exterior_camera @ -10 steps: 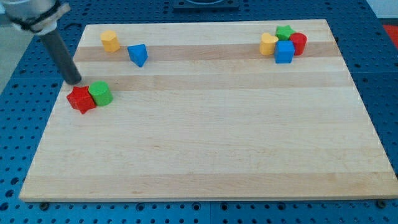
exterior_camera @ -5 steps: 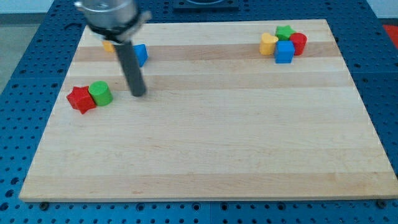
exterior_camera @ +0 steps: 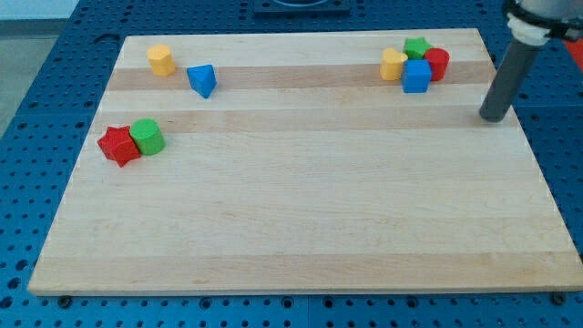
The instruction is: Push the blue cube towards top center
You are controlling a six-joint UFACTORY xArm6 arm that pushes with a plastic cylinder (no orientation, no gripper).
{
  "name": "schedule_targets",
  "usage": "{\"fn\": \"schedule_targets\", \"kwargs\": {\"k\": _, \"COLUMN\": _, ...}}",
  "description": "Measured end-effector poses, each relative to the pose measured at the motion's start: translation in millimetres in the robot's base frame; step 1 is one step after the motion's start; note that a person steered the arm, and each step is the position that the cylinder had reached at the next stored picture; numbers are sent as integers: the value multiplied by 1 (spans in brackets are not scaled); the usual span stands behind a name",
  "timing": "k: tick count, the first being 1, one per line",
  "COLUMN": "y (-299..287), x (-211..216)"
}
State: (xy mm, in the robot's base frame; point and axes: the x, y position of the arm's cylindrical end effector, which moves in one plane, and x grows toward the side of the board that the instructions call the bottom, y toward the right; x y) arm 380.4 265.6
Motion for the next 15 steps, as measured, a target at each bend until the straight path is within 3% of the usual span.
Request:
{"fn": "schedule_targets", "kwargs": {"k": 4, "y": -48, "x": -16}}
{"fn": "schedule_targets", "kwargs": {"k": 6, "y": -56, "x": -55}}
{"fn": "schedule_targets", "kwargs": {"k": 12, "y": -134, "x": -55}}
{"fn": "schedule_targets", "kwargs": {"k": 13, "y": -138, "x": -55}}
{"fn": "schedule_targets", "kwargs": {"k": 14, "y": -105, "x": -58}}
{"fn": "schedule_targets", "kwargs": {"k": 15, "y": -98, "x": -83}}
